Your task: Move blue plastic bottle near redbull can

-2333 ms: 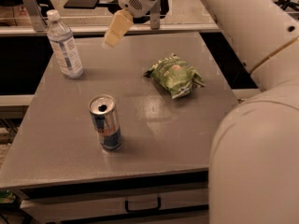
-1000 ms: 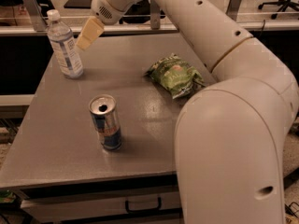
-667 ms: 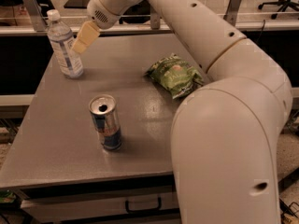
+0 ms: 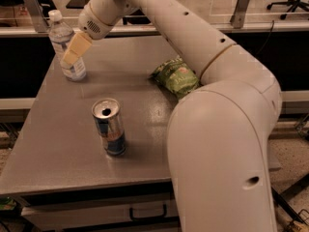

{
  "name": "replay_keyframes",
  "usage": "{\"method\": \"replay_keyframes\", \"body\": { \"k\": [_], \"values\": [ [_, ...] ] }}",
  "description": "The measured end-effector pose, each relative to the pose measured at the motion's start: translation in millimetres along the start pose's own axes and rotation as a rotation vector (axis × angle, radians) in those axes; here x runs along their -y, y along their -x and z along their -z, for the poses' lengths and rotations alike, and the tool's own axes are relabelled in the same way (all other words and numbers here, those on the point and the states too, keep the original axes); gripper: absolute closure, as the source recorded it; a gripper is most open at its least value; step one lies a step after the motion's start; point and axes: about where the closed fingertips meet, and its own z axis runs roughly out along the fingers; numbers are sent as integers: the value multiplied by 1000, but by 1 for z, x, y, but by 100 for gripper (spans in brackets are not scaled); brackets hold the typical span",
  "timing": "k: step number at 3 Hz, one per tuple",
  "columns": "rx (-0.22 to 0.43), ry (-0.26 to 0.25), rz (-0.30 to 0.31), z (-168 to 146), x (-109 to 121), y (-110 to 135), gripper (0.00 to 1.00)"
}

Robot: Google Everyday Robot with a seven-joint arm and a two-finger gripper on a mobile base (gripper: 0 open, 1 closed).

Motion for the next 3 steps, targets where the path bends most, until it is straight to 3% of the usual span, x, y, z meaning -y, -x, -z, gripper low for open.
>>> {"method": "replay_keyframes", "body": {
  "k": [1,3],
  "values": [
    [13,14,15,-14,2,9,12],
    [48,36,51,-18,-2,31,54]
  ]
}}
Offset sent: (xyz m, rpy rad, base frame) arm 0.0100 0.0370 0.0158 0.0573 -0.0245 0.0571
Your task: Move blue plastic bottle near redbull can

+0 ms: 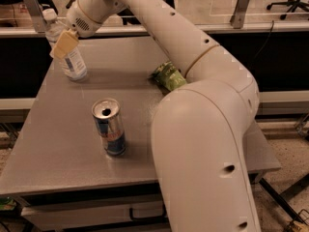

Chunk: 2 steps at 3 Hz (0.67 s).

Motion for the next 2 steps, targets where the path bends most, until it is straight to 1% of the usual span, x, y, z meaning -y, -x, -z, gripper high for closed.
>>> {"method": "replay_keyframes", "body": {
  "k": [1,2],
  "values": [
    [11,15,23,8,-10,10,78],
    [19,23,41,28,-26,19,99]
  ]
}}
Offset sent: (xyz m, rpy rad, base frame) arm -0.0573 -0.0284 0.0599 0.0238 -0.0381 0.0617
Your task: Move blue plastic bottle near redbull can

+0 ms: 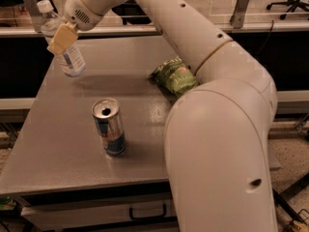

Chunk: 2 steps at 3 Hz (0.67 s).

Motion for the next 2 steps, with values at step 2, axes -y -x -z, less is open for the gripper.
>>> {"method": "replay_keyframes", "body": {
  "k": [2],
  "values": [
    [40,-9,2,46,-39,0,100]
  ]
}}
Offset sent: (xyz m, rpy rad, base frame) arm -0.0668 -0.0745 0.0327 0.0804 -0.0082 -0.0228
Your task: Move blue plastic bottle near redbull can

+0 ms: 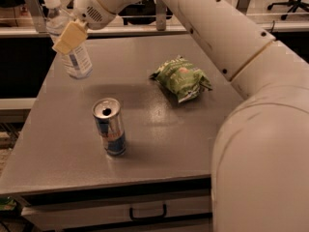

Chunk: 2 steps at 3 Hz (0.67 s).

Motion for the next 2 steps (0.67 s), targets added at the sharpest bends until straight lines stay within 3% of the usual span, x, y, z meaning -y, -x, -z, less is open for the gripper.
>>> {"method": "replay_keyframes", "body": {
  "k": [2],
  "values": [
    [62,-54,-19,52,-25,-35,100]
  ]
}}
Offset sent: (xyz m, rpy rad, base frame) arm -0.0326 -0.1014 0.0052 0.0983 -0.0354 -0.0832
